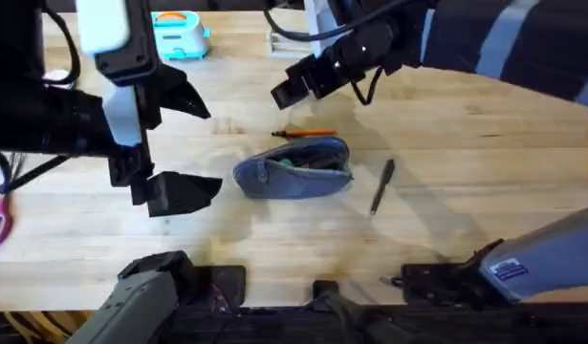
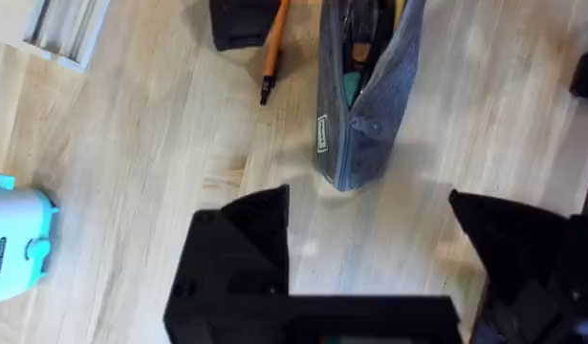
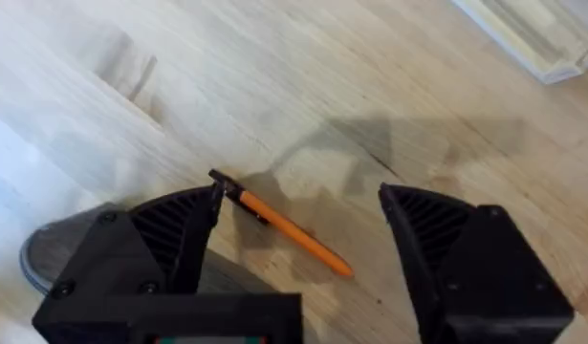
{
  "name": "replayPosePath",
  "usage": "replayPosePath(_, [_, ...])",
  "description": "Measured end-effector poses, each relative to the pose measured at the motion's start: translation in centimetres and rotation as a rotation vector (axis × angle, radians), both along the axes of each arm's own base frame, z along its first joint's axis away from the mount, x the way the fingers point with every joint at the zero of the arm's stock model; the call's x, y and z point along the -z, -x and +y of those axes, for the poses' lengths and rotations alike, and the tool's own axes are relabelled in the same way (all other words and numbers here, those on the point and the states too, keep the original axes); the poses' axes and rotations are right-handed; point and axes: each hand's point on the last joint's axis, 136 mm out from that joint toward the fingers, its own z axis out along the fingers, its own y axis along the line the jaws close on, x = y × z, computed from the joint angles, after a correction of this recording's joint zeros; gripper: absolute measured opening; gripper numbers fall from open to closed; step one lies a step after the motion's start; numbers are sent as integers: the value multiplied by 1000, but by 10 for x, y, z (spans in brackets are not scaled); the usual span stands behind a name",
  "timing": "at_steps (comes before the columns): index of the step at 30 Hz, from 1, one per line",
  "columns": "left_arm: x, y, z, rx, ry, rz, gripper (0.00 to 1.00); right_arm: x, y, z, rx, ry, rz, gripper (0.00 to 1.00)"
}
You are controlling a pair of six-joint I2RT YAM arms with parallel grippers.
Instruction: Unzip the bag, pick up the pens from the table one at a time and place them inside, then zip the bag closed.
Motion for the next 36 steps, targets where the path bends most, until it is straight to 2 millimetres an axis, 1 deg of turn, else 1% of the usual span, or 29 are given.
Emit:
replayPosePath(4, [0,0,0,0,0,0,993,5,7,-1,-63,35,5,997])
replayPosePath(7, [0,0,0,0,0,0,993,10,12,2,-111,56,7,997])
replayPosePath(9, [0,0,0,0,0,0,993,18,15,8,-140,71,18,997])
replayPosePath(14, [0,0,0,0,0,0,993,50,29,23,-221,121,65,997])
replayPosePath(15, [0,0,0,0,0,0,993,54,33,26,-239,129,72,997])
replayPosePath(16, [0,0,0,0,0,0,993,60,42,32,-290,151,80,997])
replayPosePath(19, [0,0,0,0,0,0,993,64,55,33,-333,179,100,997])
replayPosePath(21, [0,0,0,0,0,0,993,65,59,34,-351,188,104,997])
replayPosePath(26, [0,0,0,0,-1,0,993,70,59,34,-358,200,109,997])
replayPosePath(31, [0,0,0,0,-1,0,993,82,49,33,-332,227,90,997])
replayPosePath(36, [0,0,0,0,-1,0,993,85,40,21,-269,237,104,997])
